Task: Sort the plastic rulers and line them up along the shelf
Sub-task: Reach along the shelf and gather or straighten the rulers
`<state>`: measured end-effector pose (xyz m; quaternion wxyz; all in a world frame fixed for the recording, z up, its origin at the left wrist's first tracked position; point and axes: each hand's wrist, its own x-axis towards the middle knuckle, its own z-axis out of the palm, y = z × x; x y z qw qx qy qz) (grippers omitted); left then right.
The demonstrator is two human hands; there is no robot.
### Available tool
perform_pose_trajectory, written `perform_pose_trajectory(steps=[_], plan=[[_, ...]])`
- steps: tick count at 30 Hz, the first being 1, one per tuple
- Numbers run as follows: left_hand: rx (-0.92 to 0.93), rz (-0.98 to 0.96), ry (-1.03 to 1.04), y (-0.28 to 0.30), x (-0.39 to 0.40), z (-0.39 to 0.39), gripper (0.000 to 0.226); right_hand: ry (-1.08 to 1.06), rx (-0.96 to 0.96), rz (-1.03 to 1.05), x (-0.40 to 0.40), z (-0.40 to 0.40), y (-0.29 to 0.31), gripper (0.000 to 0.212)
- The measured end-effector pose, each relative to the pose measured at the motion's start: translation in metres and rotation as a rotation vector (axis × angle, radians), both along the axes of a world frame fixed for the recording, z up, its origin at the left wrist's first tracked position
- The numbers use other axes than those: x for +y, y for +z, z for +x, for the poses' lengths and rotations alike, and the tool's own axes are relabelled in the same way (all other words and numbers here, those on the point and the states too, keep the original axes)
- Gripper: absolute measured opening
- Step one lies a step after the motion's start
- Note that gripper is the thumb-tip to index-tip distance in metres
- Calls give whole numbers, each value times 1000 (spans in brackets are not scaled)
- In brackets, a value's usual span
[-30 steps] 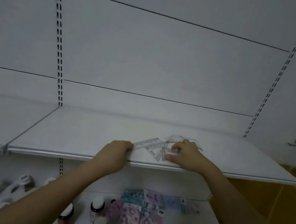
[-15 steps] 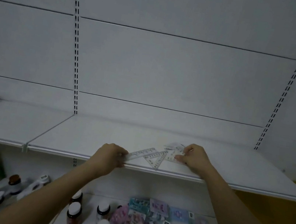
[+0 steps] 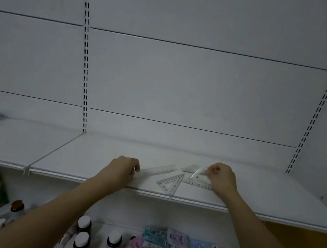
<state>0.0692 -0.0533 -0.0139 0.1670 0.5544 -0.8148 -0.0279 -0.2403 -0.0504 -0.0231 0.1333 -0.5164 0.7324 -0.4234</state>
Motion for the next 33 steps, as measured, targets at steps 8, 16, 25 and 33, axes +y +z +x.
perform_pose_trajectory(steps=[8, 16, 25, 33], plan=[[-43, -48, 56, 6, 5, 10, 14, 192, -157, -113, 1, 43, 36, 8], [11, -11, 170, 11, 34, 92, 33, 521, -163, -40, -6, 132, 48, 15], [32, -53, 345, 10, 59, 226, 33, 777, -61, 22, -5, 264, 58, 50], [255, -57, 429, 15, 73, 377, 33, 847, 14, -14, -15, 421, 62, 46]])
